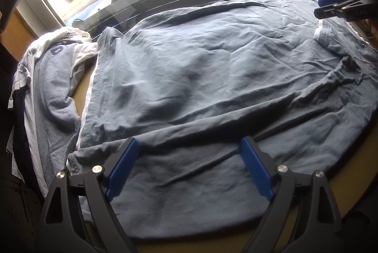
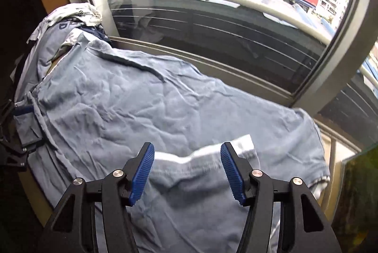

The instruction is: Fold clothes

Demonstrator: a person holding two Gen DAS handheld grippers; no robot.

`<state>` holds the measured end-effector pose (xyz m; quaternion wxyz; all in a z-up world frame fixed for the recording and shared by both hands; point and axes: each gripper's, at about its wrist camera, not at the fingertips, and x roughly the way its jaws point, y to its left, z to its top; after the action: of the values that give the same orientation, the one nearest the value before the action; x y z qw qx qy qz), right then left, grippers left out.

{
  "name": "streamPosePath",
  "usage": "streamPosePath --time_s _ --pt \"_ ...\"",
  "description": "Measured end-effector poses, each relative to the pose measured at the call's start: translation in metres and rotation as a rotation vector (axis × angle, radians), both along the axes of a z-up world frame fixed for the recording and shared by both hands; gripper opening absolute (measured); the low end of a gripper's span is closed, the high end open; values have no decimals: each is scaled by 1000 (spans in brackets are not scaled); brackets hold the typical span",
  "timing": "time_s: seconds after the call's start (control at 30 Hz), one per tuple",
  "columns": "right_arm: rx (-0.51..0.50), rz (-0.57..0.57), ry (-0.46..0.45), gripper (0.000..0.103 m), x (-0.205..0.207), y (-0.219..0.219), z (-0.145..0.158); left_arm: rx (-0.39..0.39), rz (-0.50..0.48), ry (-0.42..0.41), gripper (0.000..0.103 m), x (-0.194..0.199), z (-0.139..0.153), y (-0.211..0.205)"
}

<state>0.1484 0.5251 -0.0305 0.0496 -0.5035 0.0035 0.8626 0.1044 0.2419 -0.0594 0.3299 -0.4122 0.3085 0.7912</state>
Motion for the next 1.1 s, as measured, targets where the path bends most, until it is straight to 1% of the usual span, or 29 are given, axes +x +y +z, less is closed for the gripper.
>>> streamPosePath --time_s 0.07,0.1,0.13,0.17,0.2,0.27,0.3,0.33,0.4,0.43,0.47,0.5,0.53,0.57,0.63,0.67,0.7,0.73,0.83,0.9,0.97,1.03,1.07,1.1 --pt "19 -36 -39 60 -8 10 1 -2 -7 2 89 0 0 0" --pt "-43 -52 -29 60 -2 19 6 1 -3 -1 90 -1 0 -1" --pt "-131 -65 -7 60 7 30 11 0 -7 0 90 0 0 -1" --pt "-164 -78 -2 60 20 37 15 -4 -17 8 90 0 1 -1" --pt "-155 -80 -15 60 35 39 16 -14 -13 31 90 1 2 -2" --pt "-144 -80 -75 60 67 40 11 -26 -19 70 88 2 5 -3" --pt "-151 -85 -108 60 84 42 7 -5 -44 64 88 2 10 -4" --pt "-141 -95 -143 60 100 45 1 19 -40 67 88 0 14 -7" --pt "-99 -121 -216 60 133 50 -12 6 -21 55 88 -11 11 -7" --pt "-95 -134 -246 60 150 51 -20 -1 -11 49 88 -16 10 -7" --pt "-98 -144 -272 63 166 52 -28 -19 -12 76 88 -18 5 -8" --pt "-114 -163 -249 64 182 53 -32 -37 -13 105 93 -18 0 -10" --pt "-135 -185 -207 65 198 54 -34 -41 -22 91 93 -19 -1 -12" --pt "-147 -204 -196 65 211 54 -36 -27 -23 59 94 -21 0 -15" --pt "-168 -248 -195 65 230 53 -40 1 -54 -25 94 -20 -1 -23" --pt "-175 -264 -209 65 236 52 -42 15 -71 -67 94 -19 -2 -28" --pt "-182 -279 -229 65 240 50 -43 23 -90 -85 95 -16 -2 -32" --pt "-189 -295 -249 65 245 48 -44 24 -101 -81 96 -11 -2 -36" --pt "-154 -320 -164 65 243 44 -25 5 -134 -71 97 -2 -1 -40" --pt "-185 -278 -88 65 225 39 -10 -8 -140 -57 97 -1 0 -36" --pt "-219 -200 -55 65 197 27 -8 -8 -113 -36 96 -4 0 -34" --pt "-225 -148 -94 65 168 15 -22 -5 -102 -43 96 -9 -1 -34" --pt "-220 -144 -123 65 158 13 -34 5 -100 -47 96 -10 -3 -35" --pt "-223 -153 -155 65 153 13 -45 13 -88 -75 97 -11 -4 -39"
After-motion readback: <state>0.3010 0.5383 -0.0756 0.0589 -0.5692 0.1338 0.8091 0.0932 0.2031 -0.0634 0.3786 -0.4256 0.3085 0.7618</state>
